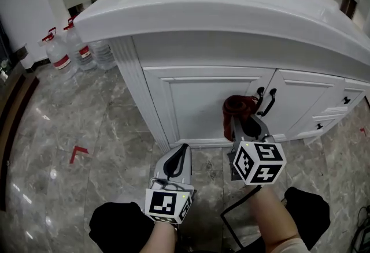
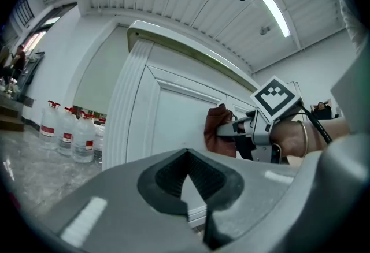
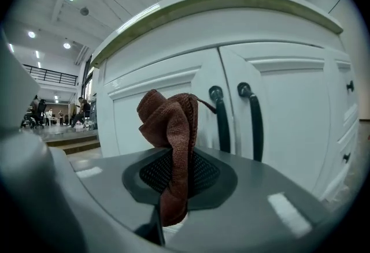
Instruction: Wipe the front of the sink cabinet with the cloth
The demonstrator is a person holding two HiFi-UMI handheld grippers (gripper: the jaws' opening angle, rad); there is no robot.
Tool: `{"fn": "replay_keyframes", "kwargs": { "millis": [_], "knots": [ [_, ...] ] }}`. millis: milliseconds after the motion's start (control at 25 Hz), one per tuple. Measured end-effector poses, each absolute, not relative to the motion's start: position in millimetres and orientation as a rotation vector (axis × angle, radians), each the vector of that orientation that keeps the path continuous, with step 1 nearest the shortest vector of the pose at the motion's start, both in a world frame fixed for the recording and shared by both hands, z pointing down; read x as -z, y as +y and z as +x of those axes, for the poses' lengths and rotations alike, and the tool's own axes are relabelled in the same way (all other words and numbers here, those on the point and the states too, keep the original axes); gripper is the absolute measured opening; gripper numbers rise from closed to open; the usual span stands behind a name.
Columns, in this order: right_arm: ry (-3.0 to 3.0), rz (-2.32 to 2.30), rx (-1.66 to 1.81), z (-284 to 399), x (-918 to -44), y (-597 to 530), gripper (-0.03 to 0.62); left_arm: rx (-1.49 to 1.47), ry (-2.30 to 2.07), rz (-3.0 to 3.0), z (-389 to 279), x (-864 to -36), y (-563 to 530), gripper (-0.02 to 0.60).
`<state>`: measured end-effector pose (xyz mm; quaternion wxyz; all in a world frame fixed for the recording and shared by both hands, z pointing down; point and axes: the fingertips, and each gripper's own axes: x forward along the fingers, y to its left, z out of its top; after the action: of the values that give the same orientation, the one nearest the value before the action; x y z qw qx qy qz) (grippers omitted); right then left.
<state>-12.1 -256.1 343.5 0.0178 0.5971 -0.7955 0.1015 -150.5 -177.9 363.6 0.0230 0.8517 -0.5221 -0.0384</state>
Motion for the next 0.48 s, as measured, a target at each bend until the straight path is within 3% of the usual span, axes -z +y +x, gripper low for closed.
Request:
{"fn": "replay_keyframes", "kwargs": {
  "millis": [480],
  "knots": [
    [-2.675, 1.446, -0.416, -174.8, -398.4, -248.3, 0.081, -0.004, -1.827, 2.488, -250.7, -384.3, -175.4, 0.0]
  ]
}}
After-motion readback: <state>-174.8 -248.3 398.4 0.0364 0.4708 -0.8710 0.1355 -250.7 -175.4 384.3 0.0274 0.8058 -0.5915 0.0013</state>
